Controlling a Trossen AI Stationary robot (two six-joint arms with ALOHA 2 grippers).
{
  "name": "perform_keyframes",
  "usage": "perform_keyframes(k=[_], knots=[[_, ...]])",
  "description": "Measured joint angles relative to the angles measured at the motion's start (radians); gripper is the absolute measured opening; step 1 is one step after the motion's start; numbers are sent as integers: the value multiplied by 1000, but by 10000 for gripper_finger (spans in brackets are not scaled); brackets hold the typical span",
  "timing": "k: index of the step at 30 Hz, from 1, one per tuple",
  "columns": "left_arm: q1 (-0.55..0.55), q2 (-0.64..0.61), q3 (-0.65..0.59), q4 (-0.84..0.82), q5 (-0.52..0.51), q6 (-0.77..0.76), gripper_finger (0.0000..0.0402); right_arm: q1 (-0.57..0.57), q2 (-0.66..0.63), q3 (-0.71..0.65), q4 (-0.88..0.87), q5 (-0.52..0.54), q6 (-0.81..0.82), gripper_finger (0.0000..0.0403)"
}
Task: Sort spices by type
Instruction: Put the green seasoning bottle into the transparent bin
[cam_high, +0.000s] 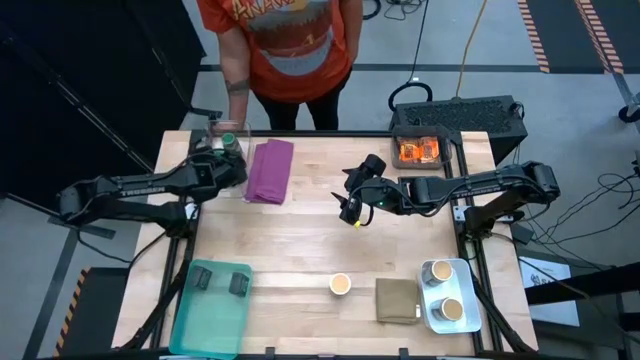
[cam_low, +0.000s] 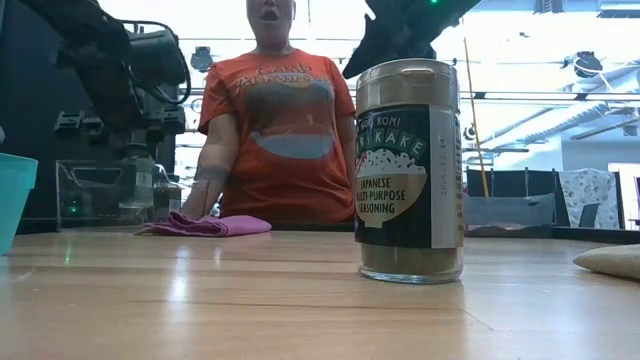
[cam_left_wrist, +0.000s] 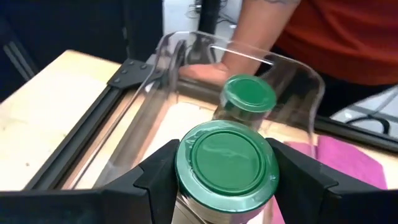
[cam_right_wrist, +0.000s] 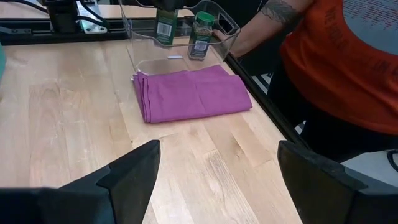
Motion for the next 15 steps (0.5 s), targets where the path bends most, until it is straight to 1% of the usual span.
perform_keyframes(k=[2, 6, 9, 15], knots=[[15, 25, 0, 0, 8, -39, 210, 0, 0, 0, 0, 0, 0, 306], [40, 68, 0, -1, 31, -51, 210, 0, 0, 0, 0, 0, 0, 306], [48, 99, 0, -1, 37, -90, 210, 0, 0, 0, -2, 0, 0, 306], [62, 155, 0, 0, 36, -96, 213, 0, 0, 0, -3, 0, -1, 306]])
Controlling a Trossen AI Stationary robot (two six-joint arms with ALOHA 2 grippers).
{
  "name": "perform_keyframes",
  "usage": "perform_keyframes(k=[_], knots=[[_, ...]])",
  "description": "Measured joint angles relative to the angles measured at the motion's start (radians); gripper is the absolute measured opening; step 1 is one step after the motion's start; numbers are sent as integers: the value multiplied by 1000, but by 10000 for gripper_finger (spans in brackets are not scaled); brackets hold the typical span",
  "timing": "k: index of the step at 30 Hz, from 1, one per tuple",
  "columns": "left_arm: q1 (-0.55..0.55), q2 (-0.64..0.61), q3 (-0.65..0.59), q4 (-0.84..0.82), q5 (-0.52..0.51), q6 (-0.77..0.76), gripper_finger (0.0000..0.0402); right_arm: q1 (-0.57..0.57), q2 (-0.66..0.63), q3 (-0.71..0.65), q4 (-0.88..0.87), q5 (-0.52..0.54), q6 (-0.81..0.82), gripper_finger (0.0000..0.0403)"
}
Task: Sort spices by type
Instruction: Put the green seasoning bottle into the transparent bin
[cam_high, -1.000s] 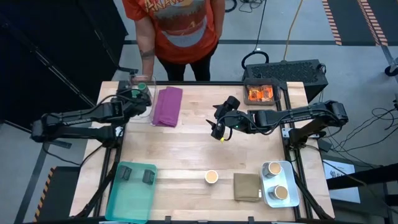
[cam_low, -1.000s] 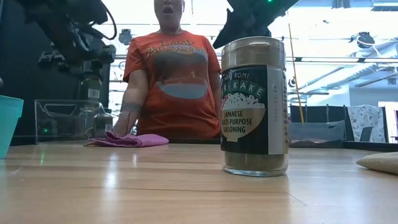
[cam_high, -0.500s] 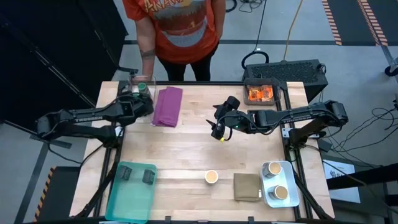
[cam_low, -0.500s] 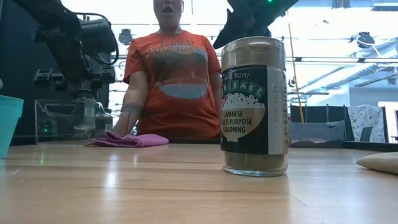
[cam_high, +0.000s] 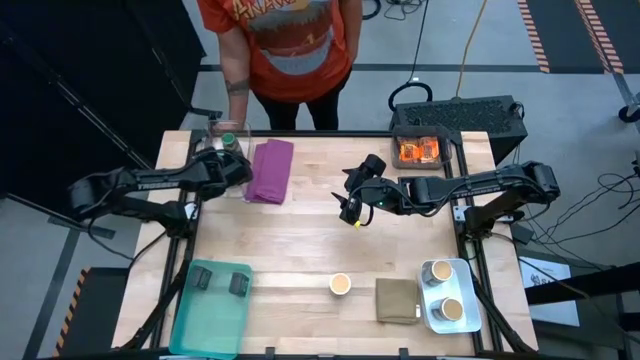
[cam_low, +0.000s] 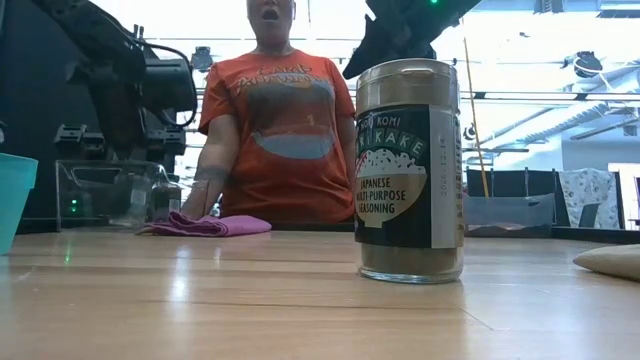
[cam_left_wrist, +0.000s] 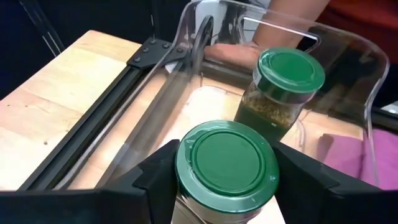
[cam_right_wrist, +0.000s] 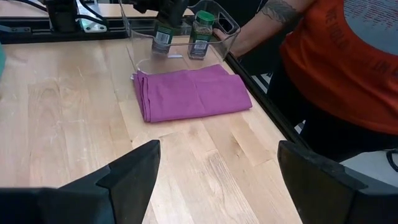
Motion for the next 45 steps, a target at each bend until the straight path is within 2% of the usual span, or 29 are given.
perform_keyframes(k=[4, 8, 18, 31, 39, 45], knots=[[-1, 16, 0, 0, -2, 0, 238, 0, 0, 0, 0, 0, 0, 306], [-1, 19, 0, -1, -18, 0, 244, 0, 0, 0, -5, 0, 0, 306], [-1, 15, 1, -12, -15, 42, 249, 0, 0, 0, -7, 0, 1, 306], [-5, -52, 2, -15, 118, 87, 250, 0, 0, 0, -7, 0, 3, 306], [-5, -84, 2, -83, 115, 89, 250, 0, 0, 0, -20, 0, 14, 306], [-19, -129, 2, -76, 95, 208, 251, 0, 0, 0, -20, 0, 13, 306]])
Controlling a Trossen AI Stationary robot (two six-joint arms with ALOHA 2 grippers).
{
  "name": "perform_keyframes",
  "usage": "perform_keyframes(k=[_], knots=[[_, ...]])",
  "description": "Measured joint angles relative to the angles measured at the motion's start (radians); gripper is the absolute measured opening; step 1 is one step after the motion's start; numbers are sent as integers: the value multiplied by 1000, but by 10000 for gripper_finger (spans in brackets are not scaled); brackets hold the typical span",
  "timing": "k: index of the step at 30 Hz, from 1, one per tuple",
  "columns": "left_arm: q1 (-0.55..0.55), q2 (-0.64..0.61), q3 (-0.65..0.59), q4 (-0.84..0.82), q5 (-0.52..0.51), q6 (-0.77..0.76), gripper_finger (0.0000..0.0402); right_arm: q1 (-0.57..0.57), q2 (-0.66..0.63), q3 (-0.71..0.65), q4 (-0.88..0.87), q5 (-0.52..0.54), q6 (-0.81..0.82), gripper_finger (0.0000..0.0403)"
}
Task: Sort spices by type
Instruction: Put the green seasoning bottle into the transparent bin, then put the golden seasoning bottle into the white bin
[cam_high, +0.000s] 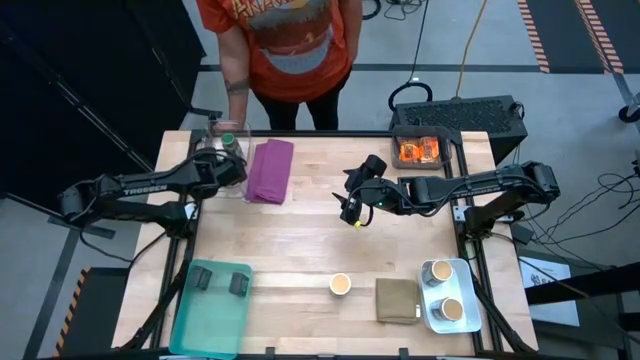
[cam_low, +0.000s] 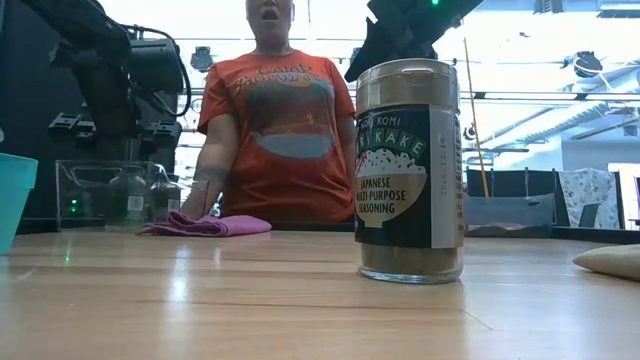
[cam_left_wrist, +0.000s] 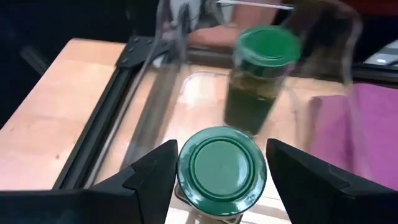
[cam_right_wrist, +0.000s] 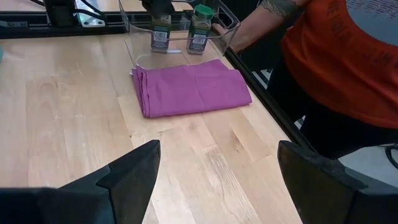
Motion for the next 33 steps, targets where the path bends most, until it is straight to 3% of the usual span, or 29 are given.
perform_keyframes(k=[14, 17, 20, 25, 29, 33], knots=[[-43, -83, 53, 11, -4, 243, 251, -7, 0, 0, -2, -2, 19, 306], [-77, -101, 76, 12, 13, 315, 251, -6, 0, 0, 5, -47, 42, 306], [-147, -126, 99, 17, 40, 405, 251, -17, 12, -1, 145, -117, 5, 306], [-313, -166, 105, 23, 30, 458, 251, -88, 13, 20, 413, -103, -173, 296], [-452, -186, 106, 25, -21, 466, 251, -47, -18, 24, 330, -181, -153, 274], [-573, -190, 106, 93, -42, 583, 251, 86, -25, 25, 199, -138, -45, 250]])
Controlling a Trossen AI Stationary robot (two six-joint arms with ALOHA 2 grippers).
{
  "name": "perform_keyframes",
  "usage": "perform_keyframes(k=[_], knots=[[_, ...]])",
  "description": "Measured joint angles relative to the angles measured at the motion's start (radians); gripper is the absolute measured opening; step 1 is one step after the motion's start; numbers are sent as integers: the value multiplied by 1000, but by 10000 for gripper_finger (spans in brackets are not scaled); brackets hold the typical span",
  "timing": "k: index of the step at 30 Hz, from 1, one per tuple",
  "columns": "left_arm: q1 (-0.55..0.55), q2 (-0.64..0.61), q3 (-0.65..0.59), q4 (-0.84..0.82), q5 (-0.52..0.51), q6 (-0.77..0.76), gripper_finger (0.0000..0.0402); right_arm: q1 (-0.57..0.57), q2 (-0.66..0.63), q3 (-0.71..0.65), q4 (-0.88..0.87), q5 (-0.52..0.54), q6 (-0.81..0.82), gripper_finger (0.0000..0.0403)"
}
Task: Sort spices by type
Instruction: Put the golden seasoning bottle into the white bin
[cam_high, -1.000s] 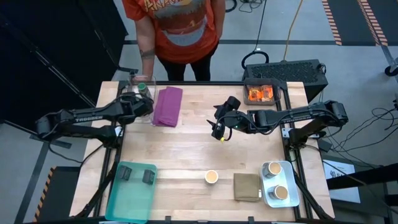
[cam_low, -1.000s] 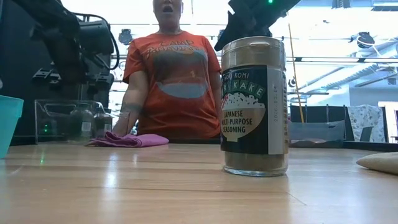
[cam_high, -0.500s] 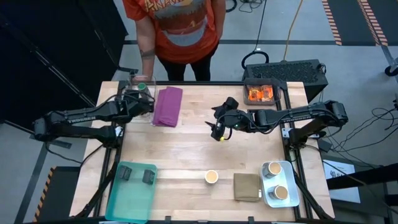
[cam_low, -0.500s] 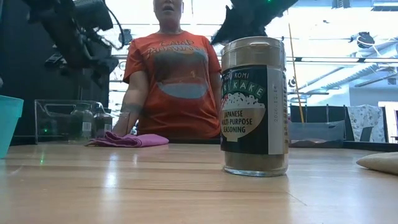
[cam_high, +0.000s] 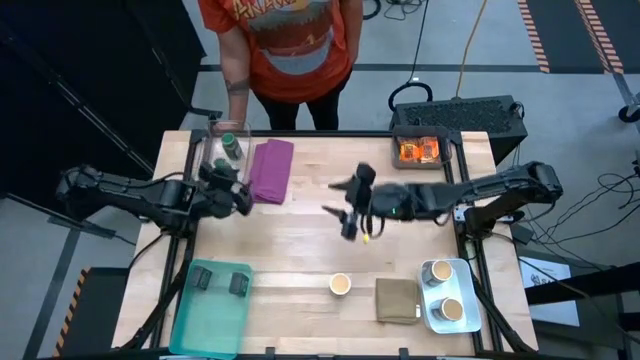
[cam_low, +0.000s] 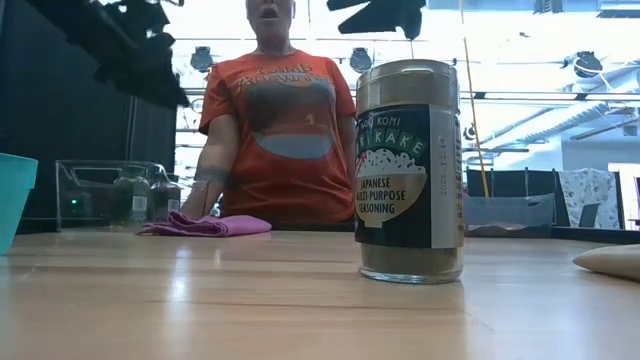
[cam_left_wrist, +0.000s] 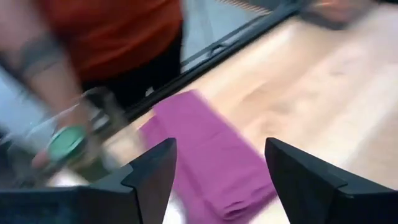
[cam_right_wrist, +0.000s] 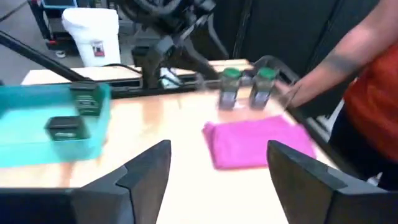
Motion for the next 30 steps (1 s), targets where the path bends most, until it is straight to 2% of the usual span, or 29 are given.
perform_keyframes(k=[4, 6, 9, 12, 15, 17, 19, 22, 25, 30], knots=[[-81, 0, 0, 189, 3, 235, 251, 120, 0, 30, -81, 40, 153, 232], [-114, 0, 0, 314, 17, 379, 251, 165, 0, 91, -177, 40, 237, 224], [-151, 0, 0, 470, 57, 545, 251, 215, 9, 206, -352, 104, 354, 214], [-173, 0, 0, 548, 87, 610, 251, 249, 33, 307, -569, 153, 525, 207], [-180, 0, 0, 564, 88, 625, 251, 256, 38, 365, -789, 149, 805, 201], [-180, 0, 0, 564, 89, 625, 251, 253, 37, 367, -894, 75, 965, 199], [-180, 0, 0, 564, 89, 625, 251, 249, 41, 363, -974, -49, 1080, 196], [-180, 0, 0, 563, 89, 633, 251, 258, 47, 356, -997, -199, 1185, 196], [-180, 0, 0, 559, 90, 634, 251, 277, 53, 356, -980, -251, 1274, 196], [-179, 0, 0, 558, 90, 635, 251, 309, 70, 356, -934, -254, 1376, 196]])
